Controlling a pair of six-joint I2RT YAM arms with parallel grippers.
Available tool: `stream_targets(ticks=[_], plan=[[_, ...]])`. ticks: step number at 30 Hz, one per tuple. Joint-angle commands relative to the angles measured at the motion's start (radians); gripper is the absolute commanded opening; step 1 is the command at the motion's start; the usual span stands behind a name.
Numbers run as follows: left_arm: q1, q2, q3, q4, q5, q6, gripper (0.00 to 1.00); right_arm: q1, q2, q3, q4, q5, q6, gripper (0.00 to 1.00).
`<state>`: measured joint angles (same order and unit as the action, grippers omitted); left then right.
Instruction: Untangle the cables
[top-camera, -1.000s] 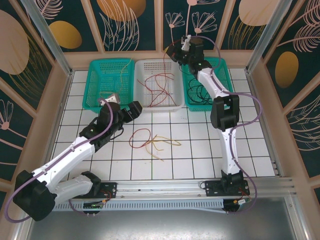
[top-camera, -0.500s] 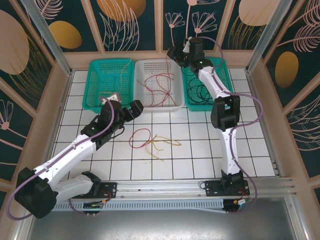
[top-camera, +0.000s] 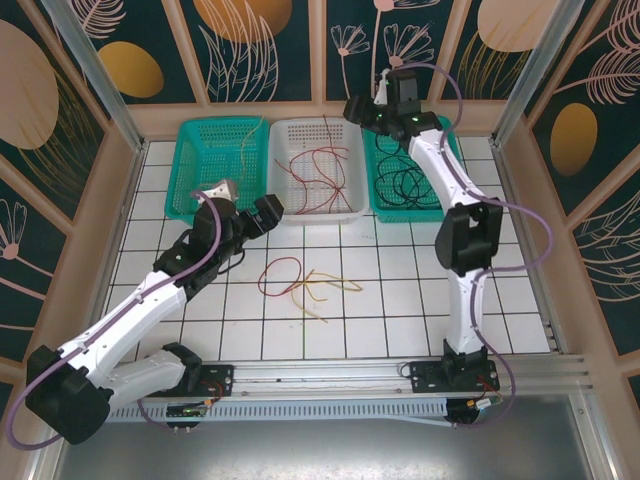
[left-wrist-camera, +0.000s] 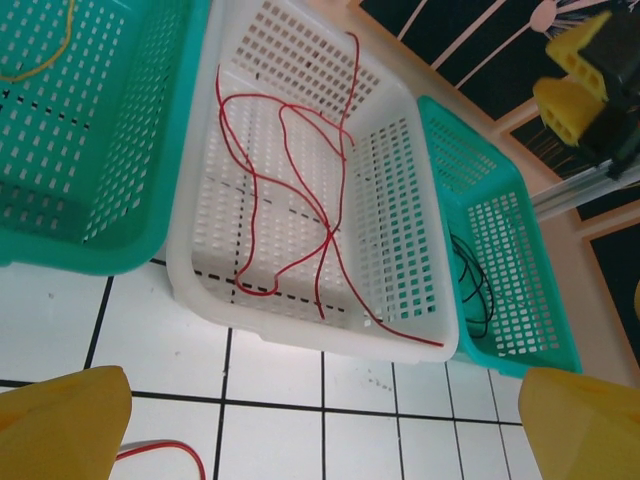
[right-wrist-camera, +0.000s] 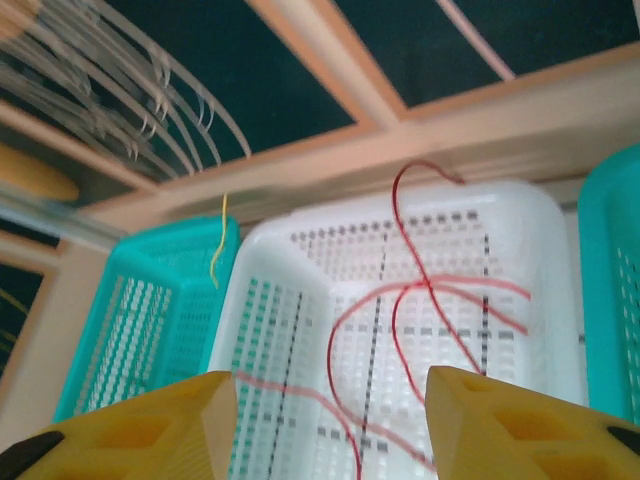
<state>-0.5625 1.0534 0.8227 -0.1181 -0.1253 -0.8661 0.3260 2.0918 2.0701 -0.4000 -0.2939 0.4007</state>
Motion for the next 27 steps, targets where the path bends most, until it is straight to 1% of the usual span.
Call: stream_targets(ticks=[1, 4, 6, 9, 12, 15, 19, 22, 24, 27], plan=[[0.004, -0.015, 0.021, -0.029, -0.019, 0.011, 0.99, 0.089, -0.203, -0.171, 0.038, 0.071, -0.114, 0.51], [0.004, -0.02, 0.006, -0.015, 0.001, -0.024, 0.99, 0.174, -0.359, -0.377, 0.086, 0.091, -0.133, 0.52], [0.004, -0.032, -0.024, 0.007, 0.008, -0.043, 0.95, 0.244, -0.46, -0.529, 0.12, 0.108, -0.126, 0.52], [0.008, -0.053, -0.077, 0.033, 0.029, -0.091, 0.95, 0.364, -0.566, -0.721, 0.156, 0.159, -0.091, 0.52], [0.011, -0.04, -0.108, 0.018, 0.076, -0.121, 0.89, 0.471, -0.618, -0.869, 0.182, 0.207, -0.004, 0.52], [0.013, -0.024, -0.143, -0.001, 0.106, -0.149, 0.83, 0.568, -0.625, -0.99, 0.228, 0.234, 0.112, 0.51], [0.012, -0.038, -0.207, 0.016, 0.12, -0.186, 0.81, 0.664, -0.577, -1.073, 0.281, 0.224, 0.241, 0.48], [0.013, -0.061, -0.243, 0.018, 0.11, -0.201, 0.81, 0.714, -0.511, -1.08, 0.3, 0.208, 0.313, 0.44], [0.013, -0.076, -0.258, 0.016, 0.106, -0.202, 0.79, 0.74, -0.458, -1.051, 0.262, 0.218, 0.324, 0.42], [0.013, -0.085, -0.262, -0.004, 0.096, -0.193, 0.78, 0.747, -0.392, -1.002, 0.199, 0.222, 0.323, 0.41]])
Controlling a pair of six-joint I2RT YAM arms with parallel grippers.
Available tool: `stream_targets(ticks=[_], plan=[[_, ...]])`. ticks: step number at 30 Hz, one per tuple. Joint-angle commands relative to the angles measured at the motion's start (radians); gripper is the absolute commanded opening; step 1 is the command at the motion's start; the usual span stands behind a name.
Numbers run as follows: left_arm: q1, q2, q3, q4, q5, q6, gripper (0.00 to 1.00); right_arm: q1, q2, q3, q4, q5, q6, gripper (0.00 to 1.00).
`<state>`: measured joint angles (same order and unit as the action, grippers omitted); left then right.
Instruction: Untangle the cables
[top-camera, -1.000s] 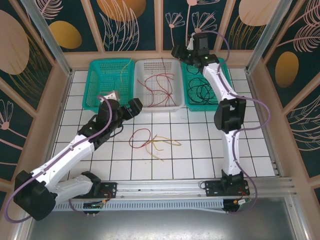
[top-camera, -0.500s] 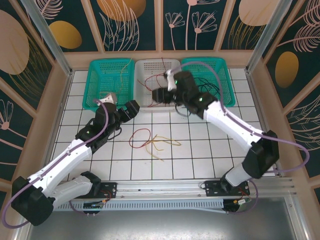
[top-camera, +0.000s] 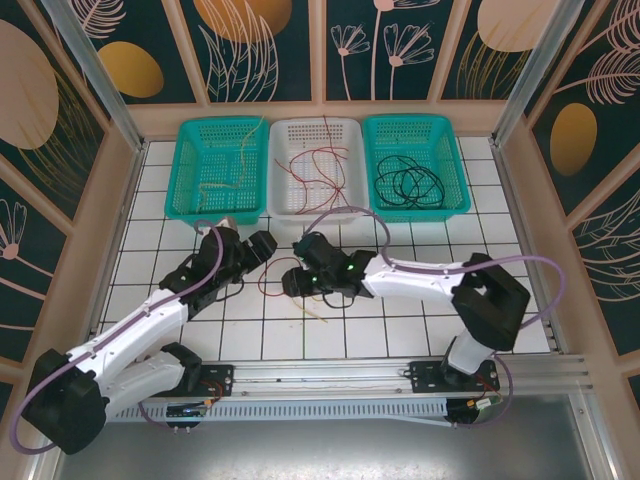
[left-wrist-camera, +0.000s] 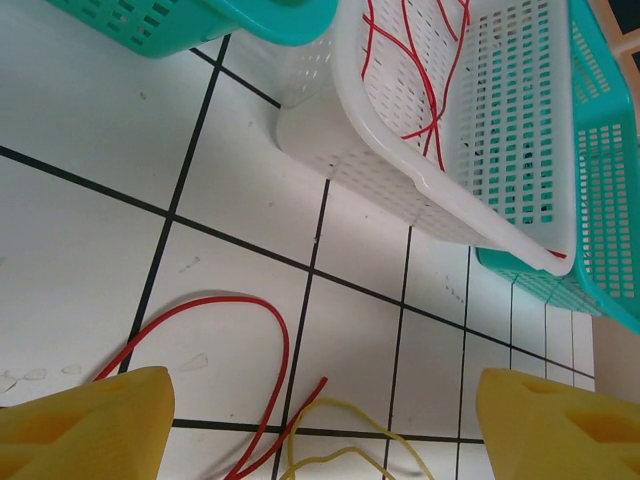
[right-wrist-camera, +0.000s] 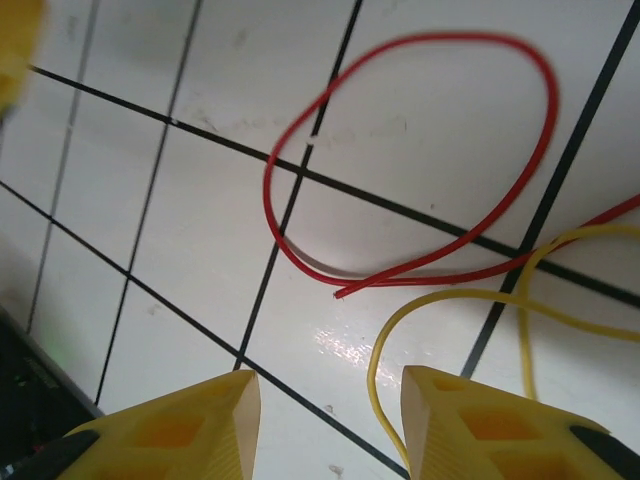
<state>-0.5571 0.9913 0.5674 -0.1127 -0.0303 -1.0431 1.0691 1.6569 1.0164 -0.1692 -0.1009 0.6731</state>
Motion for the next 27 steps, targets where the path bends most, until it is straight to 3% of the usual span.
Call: stream_targets(ticks=[1, 15, 23, 27], plan=[[0.008, -0.023, -0.005, -0.012, 0.001, -0.012, 0.78, 0.002, 0.061, 0.064, -0.047, 0.028, 0.053, 0.41], [0.009, 0.002, 0.038, -0.012, 0.007, 0.025, 0.78, -0.014, 0.192, 0.141, -0.131, 0.018, 0.069, 0.33], [0.008, 0.079, 0.069, -0.041, 0.037, 0.082, 0.69, -0.066, 0.126, 0.083, -0.205, 0.085, 0.075, 0.04], [0.008, 0.148, 0.077, -0.057, 0.113, 0.163, 0.58, -0.092, 0.034, 0.03, -0.21, 0.107, 0.062, 0.0]])
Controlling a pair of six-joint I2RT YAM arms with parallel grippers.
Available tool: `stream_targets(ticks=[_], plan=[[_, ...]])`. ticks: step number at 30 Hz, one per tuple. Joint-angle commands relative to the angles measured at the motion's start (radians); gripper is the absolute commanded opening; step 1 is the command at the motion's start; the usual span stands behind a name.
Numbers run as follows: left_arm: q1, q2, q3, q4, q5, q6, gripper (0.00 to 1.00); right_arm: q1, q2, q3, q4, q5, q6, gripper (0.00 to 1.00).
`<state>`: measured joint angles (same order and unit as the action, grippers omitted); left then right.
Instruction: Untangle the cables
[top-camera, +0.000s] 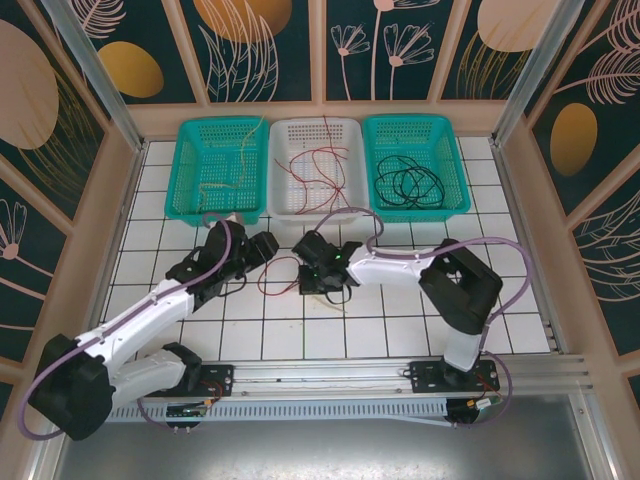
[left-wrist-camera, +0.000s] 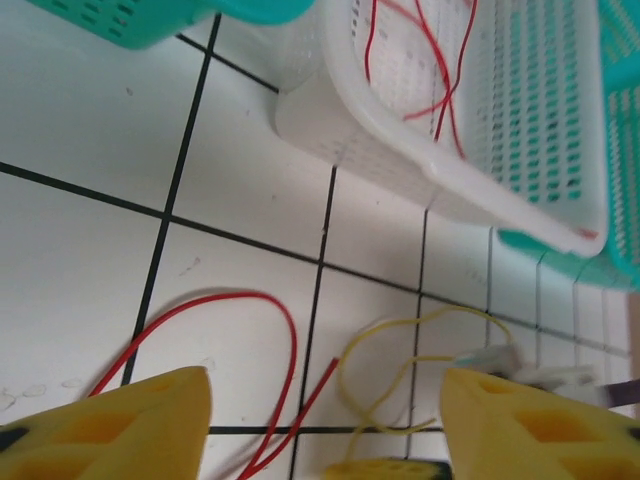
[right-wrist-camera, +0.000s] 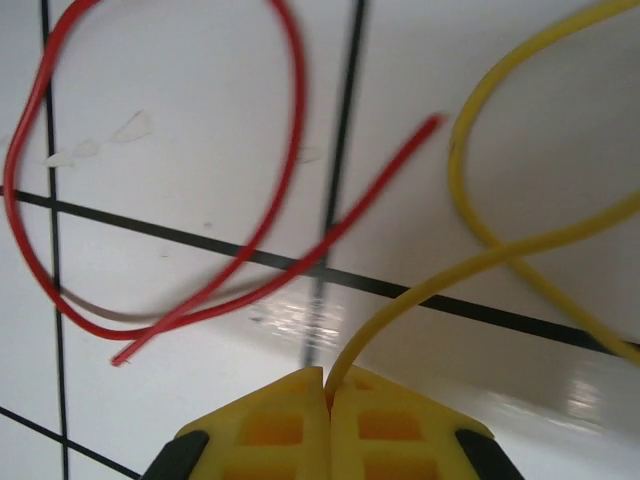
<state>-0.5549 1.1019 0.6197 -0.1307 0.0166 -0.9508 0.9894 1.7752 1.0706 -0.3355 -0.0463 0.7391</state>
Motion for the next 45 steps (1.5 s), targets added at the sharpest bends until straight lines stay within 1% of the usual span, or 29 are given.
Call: stream_targets(ticks=[1, 4, 6, 7, 10, 11, 13, 16, 21, 23, 31, 33, 36, 45], plan=[[0.004, 0.06, 0.025, -0.045, 0.088, 0.083, 0.56, -0.019, -0.105, -0.032, -0.054, 0.057, -0.004, 0.0], [-0.01, 0.119, 0.022, -0.056, 0.13, 0.113, 0.55, -0.049, -0.148, -0.062, -0.073, 0.079, 0.004, 0.0], [-0.031, 0.154, 0.026, -0.067, 0.124, 0.129, 0.56, -0.066, -0.168, -0.086, -0.078, 0.078, 0.014, 0.0], [-0.049, 0.173, 0.034, -0.075, 0.115, 0.141, 0.56, -0.07, -0.182, -0.096, -0.078, 0.077, 0.018, 0.04], [-0.105, 0.246, 0.077, -0.143, 0.056, 0.185, 0.55, -0.071, -0.212, -0.1, -0.106, 0.095, 0.024, 0.24], [-0.116, 0.268, 0.09, -0.168, 0.041, 0.195, 0.53, -0.071, -0.223, -0.098, -0.116, 0.102, 0.024, 0.28], [-0.13, 0.308, 0.107, -0.196, 0.035, 0.213, 0.48, -0.071, -0.254, -0.088, -0.136, 0.124, 0.027, 0.33], [-0.141, 0.354, 0.128, -0.225, 0.023, 0.23, 0.43, -0.076, -0.302, -0.067, -0.161, 0.157, 0.026, 0.33], [-0.161, 0.434, 0.173, -0.266, 0.016, 0.267, 0.32, -0.094, -0.364, -0.025, -0.155, 0.178, 0.008, 0.26], [-0.168, 0.456, 0.189, -0.284, 0.003, 0.278, 0.31, -0.098, -0.381, -0.013, -0.15, 0.181, 0.004, 0.24], [-0.181, 0.546, 0.24, -0.3, 0.011, 0.309, 0.29, -0.104, -0.419, -0.031, -0.105, 0.171, 0.004, 0.21], [-0.191, 0.561, 0.261, -0.32, 0.001, 0.311, 0.31, -0.106, -0.427, -0.035, -0.103, 0.173, 0.003, 0.21], [-0.202, 0.546, 0.275, -0.328, -0.009, 0.31, 0.36, -0.108, -0.439, -0.041, -0.099, 0.174, 0.002, 0.23], [-0.223, 0.526, 0.313, -0.364, -0.012, 0.312, 0.35, -0.124, -0.447, -0.046, -0.077, 0.163, -0.003, 0.23]])
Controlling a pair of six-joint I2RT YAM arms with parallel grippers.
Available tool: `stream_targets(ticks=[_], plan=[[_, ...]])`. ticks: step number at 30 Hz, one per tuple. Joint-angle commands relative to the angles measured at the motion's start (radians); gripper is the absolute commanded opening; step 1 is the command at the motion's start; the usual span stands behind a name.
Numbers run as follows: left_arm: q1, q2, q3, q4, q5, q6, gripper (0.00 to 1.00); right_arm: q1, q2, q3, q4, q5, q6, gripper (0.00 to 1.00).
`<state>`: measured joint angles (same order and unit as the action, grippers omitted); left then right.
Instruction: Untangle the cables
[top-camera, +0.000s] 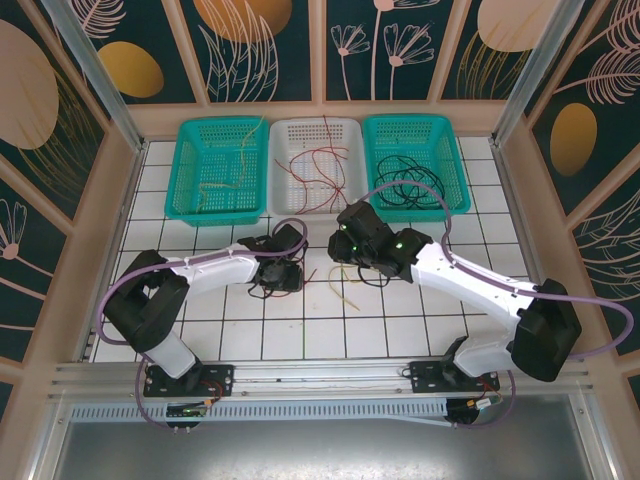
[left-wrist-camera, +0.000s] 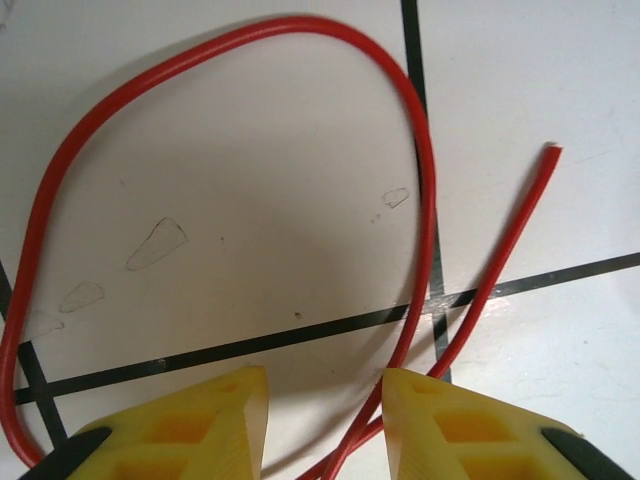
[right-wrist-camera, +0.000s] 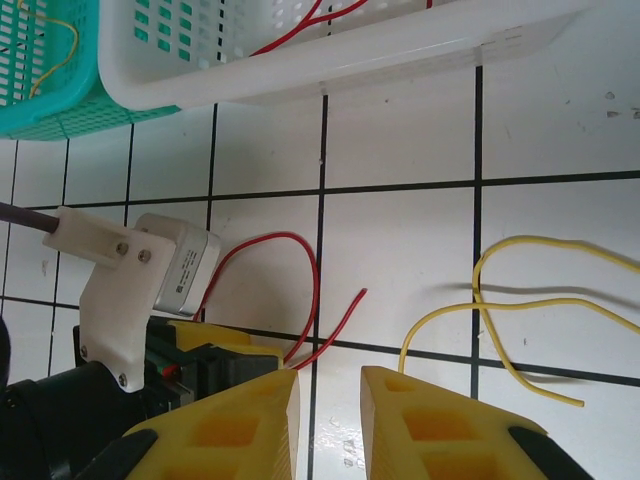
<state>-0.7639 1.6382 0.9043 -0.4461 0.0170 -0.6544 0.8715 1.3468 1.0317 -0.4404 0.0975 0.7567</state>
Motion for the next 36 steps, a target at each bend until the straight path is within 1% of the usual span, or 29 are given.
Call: stream_targets(ticks=[1, 8, 16, 18, 19, 21, 23, 24, 29, 33, 34, 36], plan=[[-0.015, -0.011, 0.03, -0.05, -0.012, 0.017, 0.35, -0.006, -0.018, -0.008, 0.029, 0.019, -0.019, 0.23], [-0.029, 0.01, 0.033, -0.058, 0.001, 0.038, 0.37, -0.008, -0.024, -0.014, 0.034, 0.021, -0.012, 0.23], [-0.04, 0.037, 0.03, -0.048, 0.021, 0.042, 0.3, -0.009, -0.04, -0.015, 0.039, 0.028, -0.007, 0.22], [-0.04, 0.038, 0.031, -0.042, 0.03, 0.042, 0.26, -0.011, -0.046, -0.016, 0.037, 0.031, -0.007, 0.22], [-0.04, 0.037, 0.033, -0.039, 0.027, 0.04, 0.22, -0.012, -0.048, -0.016, 0.037, 0.033, -0.007, 0.22], [-0.04, 0.023, 0.039, -0.041, 0.014, 0.031, 0.1, -0.017, -0.06, -0.014, 0.037, 0.037, -0.009, 0.21], [-0.04, -0.002, 0.057, -0.047, 0.007, 0.017, 0.03, -0.02, -0.071, -0.013, 0.04, 0.041, -0.011, 0.21], [-0.04, -0.02, 0.063, -0.047, 0.012, 0.01, 0.02, -0.023, -0.08, -0.013, 0.045, 0.041, -0.014, 0.2], [-0.04, -0.124, 0.182, -0.048, 0.039, -0.017, 0.0, -0.037, -0.119, -0.006, 0.078, 0.032, -0.041, 0.2], [-0.04, -0.193, 0.299, -0.053, 0.037, -0.021, 0.0, -0.063, -0.152, 0.011, 0.112, -0.009, -0.073, 0.21], [-0.038, -0.212, 0.323, -0.045, 0.034, -0.022, 0.0, -0.069, -0.159, 0.013, 0.125, -0.026, -0.086, 0.22], [-0.034, -0.249, 0.378, -0.01, 0.039, -0.025, 0.0, -0.085, -0.178, 0.02, 0.161, -0.078, -0.112, 0.29]])
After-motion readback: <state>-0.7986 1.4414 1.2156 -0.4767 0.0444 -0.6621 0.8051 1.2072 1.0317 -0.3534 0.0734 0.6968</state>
